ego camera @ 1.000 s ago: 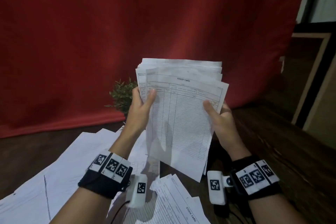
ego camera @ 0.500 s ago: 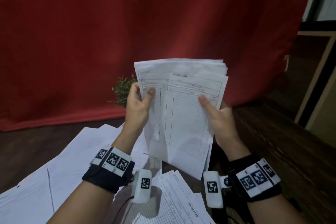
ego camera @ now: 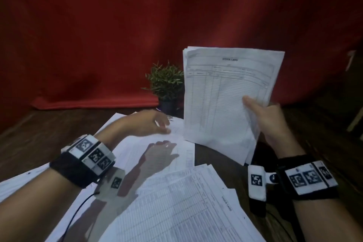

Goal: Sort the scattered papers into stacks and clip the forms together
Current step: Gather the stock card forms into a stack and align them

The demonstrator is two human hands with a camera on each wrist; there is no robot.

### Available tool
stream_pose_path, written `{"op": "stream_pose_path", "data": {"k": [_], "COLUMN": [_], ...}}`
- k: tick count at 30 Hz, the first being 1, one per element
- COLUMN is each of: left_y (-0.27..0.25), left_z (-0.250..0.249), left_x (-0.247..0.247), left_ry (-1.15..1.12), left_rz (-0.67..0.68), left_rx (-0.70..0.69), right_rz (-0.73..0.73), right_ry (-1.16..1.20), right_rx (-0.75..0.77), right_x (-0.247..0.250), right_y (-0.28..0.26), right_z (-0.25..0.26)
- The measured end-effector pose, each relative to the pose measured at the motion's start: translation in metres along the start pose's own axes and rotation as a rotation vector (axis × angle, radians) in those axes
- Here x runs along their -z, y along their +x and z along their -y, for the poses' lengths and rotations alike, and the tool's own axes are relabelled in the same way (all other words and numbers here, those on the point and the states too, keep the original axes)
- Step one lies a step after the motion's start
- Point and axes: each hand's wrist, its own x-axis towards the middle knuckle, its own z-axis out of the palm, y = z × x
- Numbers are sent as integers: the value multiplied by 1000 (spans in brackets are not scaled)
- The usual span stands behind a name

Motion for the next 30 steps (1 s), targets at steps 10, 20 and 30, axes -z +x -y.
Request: {"op": "stream_pose_path", "data": {"k": [10, 20, 30], "left_y": [-33, 5, 29], "left_z": [38, 58, 79], "left_x": [-83, -82, -71], "left_ry": [345, 219, 202], "left_rz": [382, 98, 87], "left_rx": [14, 101, 312], "right_rz": [-108, -150, -165], "right_ry": [16, 17, 23], "right_rx": [106, 175, 195], "right_x": [1, 8, 18], "right_y": [-13, -26, -18], "right_z": [31, 57, 53]}}
